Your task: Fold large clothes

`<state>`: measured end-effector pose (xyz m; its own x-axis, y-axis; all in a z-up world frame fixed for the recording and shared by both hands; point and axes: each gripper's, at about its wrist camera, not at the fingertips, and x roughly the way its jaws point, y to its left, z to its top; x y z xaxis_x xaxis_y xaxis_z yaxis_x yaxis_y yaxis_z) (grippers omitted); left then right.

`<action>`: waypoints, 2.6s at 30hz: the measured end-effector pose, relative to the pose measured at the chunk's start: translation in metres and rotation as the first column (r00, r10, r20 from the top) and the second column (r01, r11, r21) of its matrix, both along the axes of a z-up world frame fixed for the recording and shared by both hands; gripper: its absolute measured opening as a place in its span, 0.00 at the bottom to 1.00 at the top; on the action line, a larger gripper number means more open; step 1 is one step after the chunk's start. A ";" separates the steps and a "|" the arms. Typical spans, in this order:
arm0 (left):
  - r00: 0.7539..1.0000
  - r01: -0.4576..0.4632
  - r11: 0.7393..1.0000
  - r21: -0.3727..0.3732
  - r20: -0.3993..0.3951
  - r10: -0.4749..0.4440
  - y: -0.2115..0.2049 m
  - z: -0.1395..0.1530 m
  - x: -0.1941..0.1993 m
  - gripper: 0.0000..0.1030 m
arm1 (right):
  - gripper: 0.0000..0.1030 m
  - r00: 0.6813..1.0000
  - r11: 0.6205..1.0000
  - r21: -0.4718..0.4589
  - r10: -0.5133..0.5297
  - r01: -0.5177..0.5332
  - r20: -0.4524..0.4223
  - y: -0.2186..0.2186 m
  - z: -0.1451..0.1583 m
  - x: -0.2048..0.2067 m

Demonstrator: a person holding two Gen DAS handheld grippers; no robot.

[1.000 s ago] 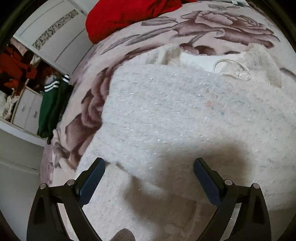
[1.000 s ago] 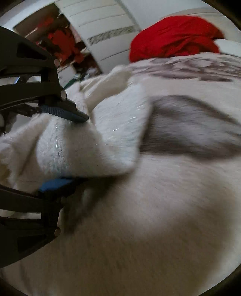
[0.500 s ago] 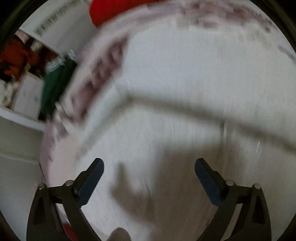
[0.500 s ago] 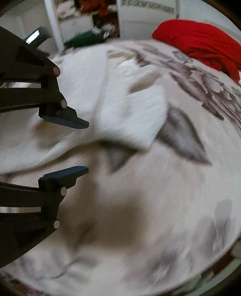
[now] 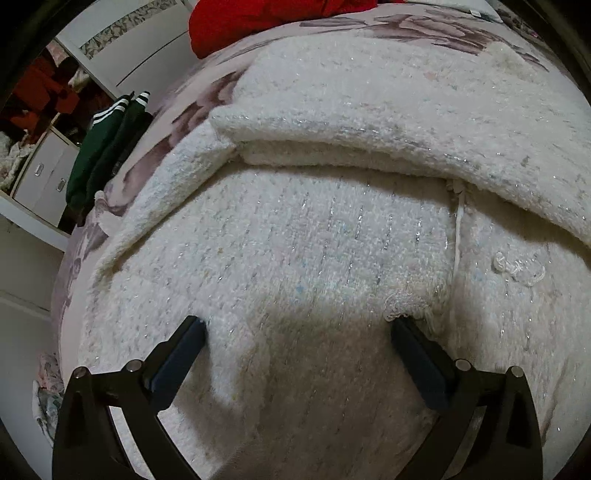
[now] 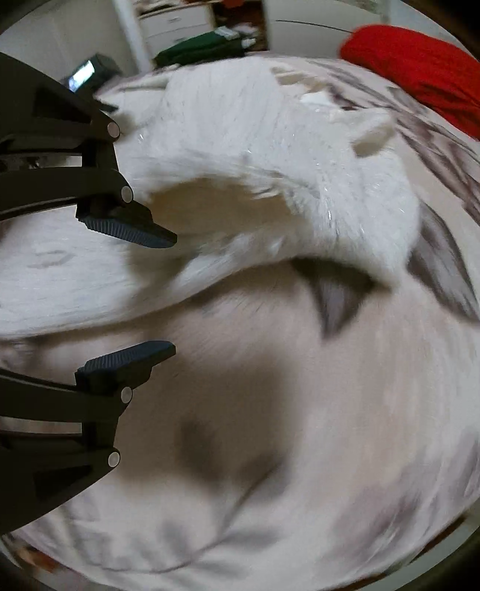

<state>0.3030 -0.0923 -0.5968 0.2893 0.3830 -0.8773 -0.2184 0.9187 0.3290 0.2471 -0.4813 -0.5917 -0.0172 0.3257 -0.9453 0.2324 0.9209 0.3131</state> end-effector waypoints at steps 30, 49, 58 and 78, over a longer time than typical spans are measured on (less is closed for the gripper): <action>0.942 0.335 0.790 0.514 -0.210 -0.262 -0.369 0.037 -0.148 1.00 | 0.55 0.964 0.958 -0.114 0.260 -0.265 -0.057 -0.184 0.047 -0.057; 0.983 0.096 0.853 0.513 -0.186 0.001 -0.287 0.029 -0.095 0.22 | 0.74 0.995 0.824 0.561 0.096 -0.084 0.009 -0.128 -0.010 0.029; 0.987 0.106 0.885 0.454 -0.158 -0.037 -0.268 0.056 -0.094 0.22 | 0.78 0.993 0.748 0.663 0.085 -0.007 -0.085 -0.023 -0.060 0.088; 0.955 -0.296 0.927 -0.231 -0.102 0.279 0.078 0.121 -0.088 0.20 | 0.22 0.931 0.924 0.143 0.363 -0.354 -0.047 0.343 0.128 0.151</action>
